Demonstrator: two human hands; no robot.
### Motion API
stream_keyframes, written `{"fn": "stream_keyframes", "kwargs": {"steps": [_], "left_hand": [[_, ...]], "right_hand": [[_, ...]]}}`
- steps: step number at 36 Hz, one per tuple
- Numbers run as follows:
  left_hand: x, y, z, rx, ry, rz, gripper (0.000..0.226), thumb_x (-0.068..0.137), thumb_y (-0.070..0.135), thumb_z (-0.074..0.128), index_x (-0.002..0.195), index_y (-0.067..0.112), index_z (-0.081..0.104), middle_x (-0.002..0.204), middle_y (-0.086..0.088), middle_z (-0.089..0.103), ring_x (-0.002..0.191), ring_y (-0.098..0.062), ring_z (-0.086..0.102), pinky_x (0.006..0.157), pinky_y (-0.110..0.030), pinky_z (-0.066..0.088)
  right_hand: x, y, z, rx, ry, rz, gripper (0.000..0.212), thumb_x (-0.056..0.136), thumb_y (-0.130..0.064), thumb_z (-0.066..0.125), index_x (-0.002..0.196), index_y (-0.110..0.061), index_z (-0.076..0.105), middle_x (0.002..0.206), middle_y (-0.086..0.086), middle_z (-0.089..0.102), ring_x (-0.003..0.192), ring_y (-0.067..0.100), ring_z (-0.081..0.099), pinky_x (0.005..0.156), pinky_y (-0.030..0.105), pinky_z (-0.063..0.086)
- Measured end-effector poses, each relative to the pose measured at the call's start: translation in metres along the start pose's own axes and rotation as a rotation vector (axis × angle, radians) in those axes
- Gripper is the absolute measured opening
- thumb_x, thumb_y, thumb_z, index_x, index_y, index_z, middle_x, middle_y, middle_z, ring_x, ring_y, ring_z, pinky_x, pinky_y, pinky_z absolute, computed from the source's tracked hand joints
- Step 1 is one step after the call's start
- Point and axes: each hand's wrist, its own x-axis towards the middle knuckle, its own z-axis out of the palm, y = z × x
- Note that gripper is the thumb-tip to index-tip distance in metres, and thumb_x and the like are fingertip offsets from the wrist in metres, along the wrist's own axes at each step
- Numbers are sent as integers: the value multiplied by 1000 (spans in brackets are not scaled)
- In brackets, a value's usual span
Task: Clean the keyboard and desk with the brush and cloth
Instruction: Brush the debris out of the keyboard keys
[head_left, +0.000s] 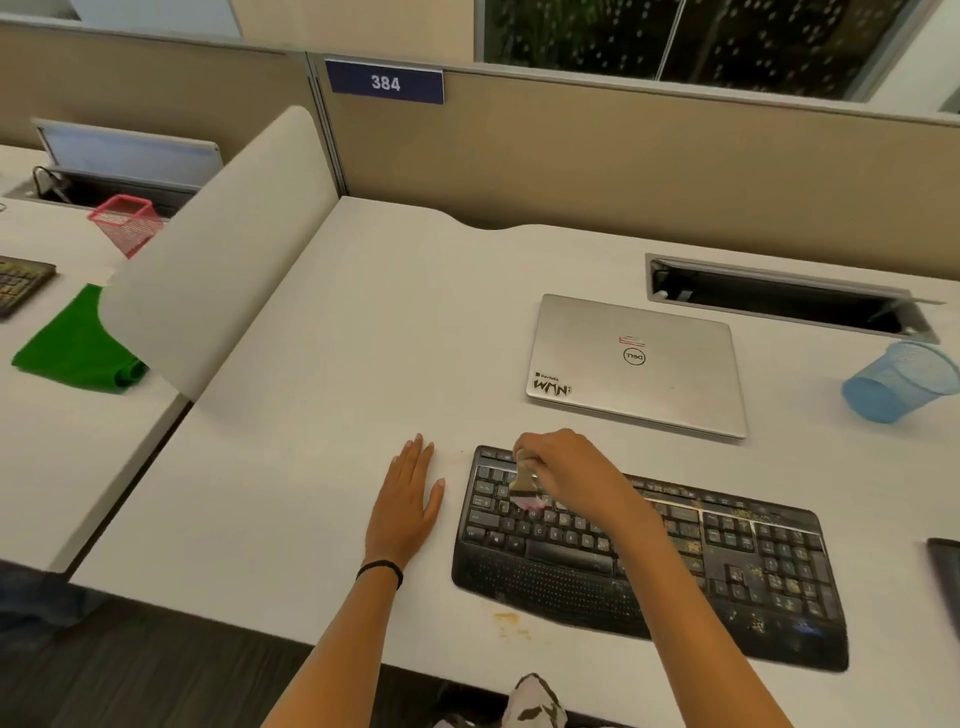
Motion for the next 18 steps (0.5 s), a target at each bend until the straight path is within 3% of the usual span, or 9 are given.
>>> {"fn": "stream_keyframes", "kwargs": {"steps": [4,11,18], "left_hand": [[2,3,-1,1,14,-16,67,93,51,17,150,15,19,156,5,8,143,-6,3,114,-15,-7],[3,-2,2,14,11,-26,67,94,54,15,149,17,21,157,6,10,142,-1,0,115,-17,-3],[3,-1,1,37,19,0,64,95,49,19,149,14,23,155,5,10,143,-6,5,115,-17,-4]], "right_hand": [[16,-12,5,96,24,-79,17,91,-4,51,98,-5,66,94,9,70,84,22,64,76,36,52],[30,-23,6,241,126,-101,20,91,-4,47,102,-6,65,93,6,70,75,14,60,69,23,45],[4,5,-13,-69,22,-18,18,92,-11,43,102,-12,58,91,4,65,81,21,59,64,29,43]]}}
